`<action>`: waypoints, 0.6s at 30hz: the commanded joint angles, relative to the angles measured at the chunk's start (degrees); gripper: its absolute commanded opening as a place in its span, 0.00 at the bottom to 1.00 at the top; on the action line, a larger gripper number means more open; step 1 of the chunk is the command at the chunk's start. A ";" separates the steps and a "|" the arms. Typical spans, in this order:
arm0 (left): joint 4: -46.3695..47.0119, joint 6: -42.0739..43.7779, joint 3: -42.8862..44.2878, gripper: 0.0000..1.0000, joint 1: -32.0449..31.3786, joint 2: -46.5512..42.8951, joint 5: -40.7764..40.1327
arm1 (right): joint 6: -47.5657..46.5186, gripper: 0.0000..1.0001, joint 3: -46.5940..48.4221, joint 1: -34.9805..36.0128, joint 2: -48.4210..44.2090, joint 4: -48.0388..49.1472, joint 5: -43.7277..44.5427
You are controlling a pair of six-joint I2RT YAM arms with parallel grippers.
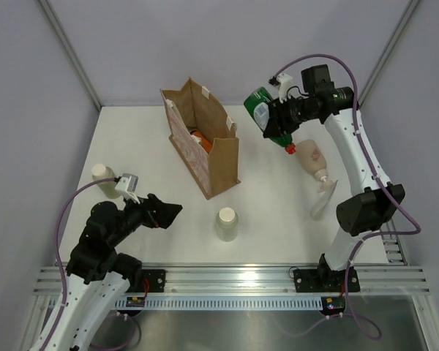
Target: Place the personal care products into the canvas bag
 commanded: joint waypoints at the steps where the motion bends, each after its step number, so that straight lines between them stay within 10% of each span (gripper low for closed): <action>1: -0.87 -3.45 2.66 0.99 0.03 -0.16 -5.33 | -1.79 0.00 13.81 6.39 -0.50 -1.42 3.72; 18: -4.56 0.05 6.18 0.99 0.03 -2.53 -14.55 | 2.95 0.00 46.19 25.82 27.36 21.32 23.67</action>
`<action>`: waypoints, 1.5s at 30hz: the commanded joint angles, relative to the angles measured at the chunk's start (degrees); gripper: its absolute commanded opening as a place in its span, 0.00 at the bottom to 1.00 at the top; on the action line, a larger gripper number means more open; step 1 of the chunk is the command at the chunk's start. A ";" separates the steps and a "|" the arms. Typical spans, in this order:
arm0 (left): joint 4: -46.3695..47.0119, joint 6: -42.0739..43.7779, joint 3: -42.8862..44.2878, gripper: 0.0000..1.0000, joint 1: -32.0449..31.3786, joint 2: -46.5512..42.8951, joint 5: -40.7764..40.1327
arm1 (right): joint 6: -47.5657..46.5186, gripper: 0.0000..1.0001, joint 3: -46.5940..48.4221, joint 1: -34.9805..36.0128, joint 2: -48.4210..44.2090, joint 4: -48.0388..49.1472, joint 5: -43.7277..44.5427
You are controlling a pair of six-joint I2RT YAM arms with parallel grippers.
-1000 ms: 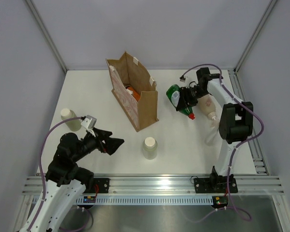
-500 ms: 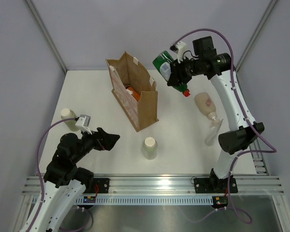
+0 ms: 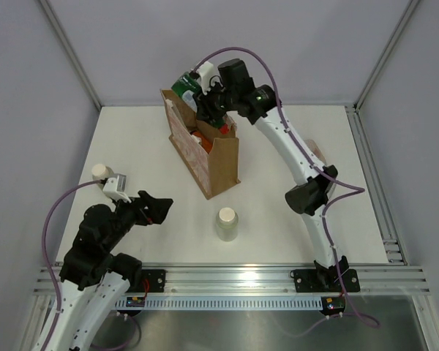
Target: Place the personal care products into the canvas bag
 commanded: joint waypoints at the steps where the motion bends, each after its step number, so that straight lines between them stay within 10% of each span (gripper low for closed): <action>1: -0.41 2.33 2.88 0.99 0.03 -2.66 -5.92 | 2.12 0.00 2.91 1.15 2.43 14.34 6.65; 9: -0.15 4.18 0.94 0.99 0.03 -5.13 -8.74 | 7.21 0.00 -11.65 1.24 2.80 19.27 10.09; 13: -1.54 2.96 0.85 0.99 0.03 -4.52 -13.37 | 8.19 0.24 -18.79 1.24 0.60 20.24 8.77; 17: -2.87 -1.00 2.08 0.99 0.03 -2.85 -18.75 | 6.61 0.77 -23.54 1.33 -0.72 20.77 8.77; 22: -8.30 -7.50 5.59 0.99 -0.06 4.16 -26.48 | 3.89 0.98 -25.83 1.41 -3.36 19.89 8.77; 35: -17.73 -19.02 12.54 0.99 0.03 20.08 -42.75 | -4.82 0.99 -36.10 -2.71 -33.73 11.55 -7.72; 45: -10.53 -11.04 16.50 0.99 10.28 39.42 -46.28 | -10.61 1.00 -82.93 -16.25 -66.26 14.96 -31.56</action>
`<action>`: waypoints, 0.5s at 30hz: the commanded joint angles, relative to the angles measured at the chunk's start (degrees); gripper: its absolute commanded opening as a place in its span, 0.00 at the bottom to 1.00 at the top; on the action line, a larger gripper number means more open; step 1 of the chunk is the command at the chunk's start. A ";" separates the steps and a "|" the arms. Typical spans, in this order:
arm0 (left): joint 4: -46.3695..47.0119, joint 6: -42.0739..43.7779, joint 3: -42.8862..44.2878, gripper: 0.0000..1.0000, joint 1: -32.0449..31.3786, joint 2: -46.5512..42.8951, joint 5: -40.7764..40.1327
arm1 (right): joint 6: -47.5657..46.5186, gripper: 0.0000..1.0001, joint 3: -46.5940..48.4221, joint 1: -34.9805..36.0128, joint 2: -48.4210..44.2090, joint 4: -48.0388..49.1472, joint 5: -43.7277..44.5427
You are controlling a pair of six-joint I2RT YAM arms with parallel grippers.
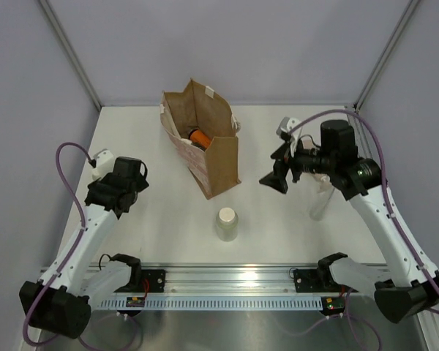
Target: Place the personal care products into the canvas bag
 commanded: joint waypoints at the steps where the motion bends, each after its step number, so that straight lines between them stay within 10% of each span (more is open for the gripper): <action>1: 5.56 4.29 1.66 0.99 6.09 3.86 -2.84 | -5.17 0.99 -12.66 -0.52 -10.97 0.93 -10.78; 15: 18.93 20.73 1.13 0.99 18.30 13.97 9.38 | -7.11 1.00 -32.81 -9.04 -24.91 5.25 -16.33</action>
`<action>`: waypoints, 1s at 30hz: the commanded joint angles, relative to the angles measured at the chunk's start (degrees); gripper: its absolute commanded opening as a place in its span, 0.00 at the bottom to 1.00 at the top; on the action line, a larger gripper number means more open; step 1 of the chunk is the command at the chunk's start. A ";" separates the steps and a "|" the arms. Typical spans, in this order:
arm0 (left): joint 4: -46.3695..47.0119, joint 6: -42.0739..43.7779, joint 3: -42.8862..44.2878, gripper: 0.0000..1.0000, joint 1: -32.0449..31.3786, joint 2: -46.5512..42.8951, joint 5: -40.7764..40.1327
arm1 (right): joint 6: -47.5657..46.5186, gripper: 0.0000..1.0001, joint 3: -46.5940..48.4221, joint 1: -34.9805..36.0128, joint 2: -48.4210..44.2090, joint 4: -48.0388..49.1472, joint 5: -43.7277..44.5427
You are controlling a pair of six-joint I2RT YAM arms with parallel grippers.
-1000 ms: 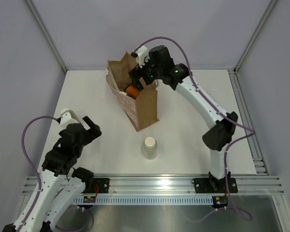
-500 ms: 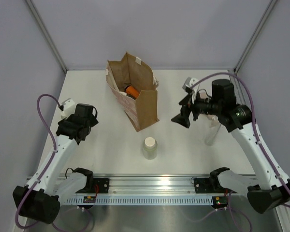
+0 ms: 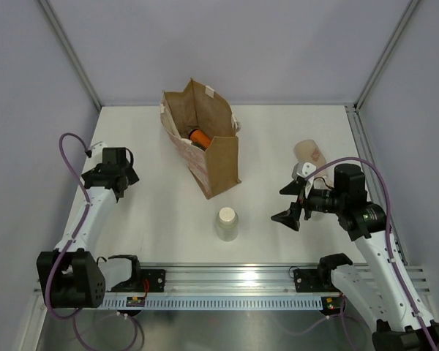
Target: Place the personal care products into the canvas bag
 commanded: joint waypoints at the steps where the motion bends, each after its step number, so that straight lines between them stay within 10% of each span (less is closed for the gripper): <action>1: 5.34 4.98 2.37 0.99 3.36 2.39 3.87 | -1.50 1.00 -0.03 -1.35 -0.50 2.97 -2.91; 20: 21.14 15.70 6.16 0.88 13.30 17.78 19.86 | -2.29 0.99 0.59 -2.93 0.21 1.48 -2.64; 30: 29.15 20.62 6.59 0.23 14.97 18.66 32.59 | -2.11 0.99 0.67 -5.22 1.26 0.86 -4.14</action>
